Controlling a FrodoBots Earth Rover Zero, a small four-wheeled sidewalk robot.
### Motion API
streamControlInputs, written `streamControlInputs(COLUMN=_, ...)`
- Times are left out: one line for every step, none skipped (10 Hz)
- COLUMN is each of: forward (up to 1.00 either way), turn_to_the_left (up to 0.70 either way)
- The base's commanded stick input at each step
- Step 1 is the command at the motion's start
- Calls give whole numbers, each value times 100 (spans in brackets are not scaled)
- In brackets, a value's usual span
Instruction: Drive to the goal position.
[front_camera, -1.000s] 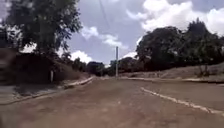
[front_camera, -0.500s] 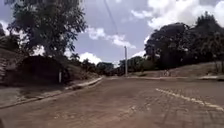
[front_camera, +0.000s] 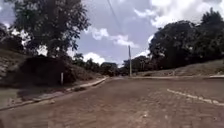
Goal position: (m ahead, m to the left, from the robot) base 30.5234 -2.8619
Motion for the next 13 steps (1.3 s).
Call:
streamControlInputs(forward=70, turn_to_the_left=0)
streamControlInputs(forward=70, turn_to_the_left=0)
streamControlInputs(forward=70, turn_to_the_left=0)
streamControlInputs(forward=70, turn_to_the_left=0)
streamControlInputs(forward=70, turn_to_the_left=-24)
streamControlInputs(forward=70, turn_to_the_left=-27)
streamControlInputs(forward=70, turn_to_the_left=-5)
streamControlInputs(forward=70, turn_to_the_left=0)
streamControlInputs(forward=70, turn_to_the_left=0)
streamControlInputs(forward=70, turn_to_the_left=0)
streamControlInputs(forward=70, turn_to_the_left=-13)
streamControlInputs(forward=70, turn_to_the_left=-27)
streamControlInputs(forward=70, turn_to_the_left=-15)
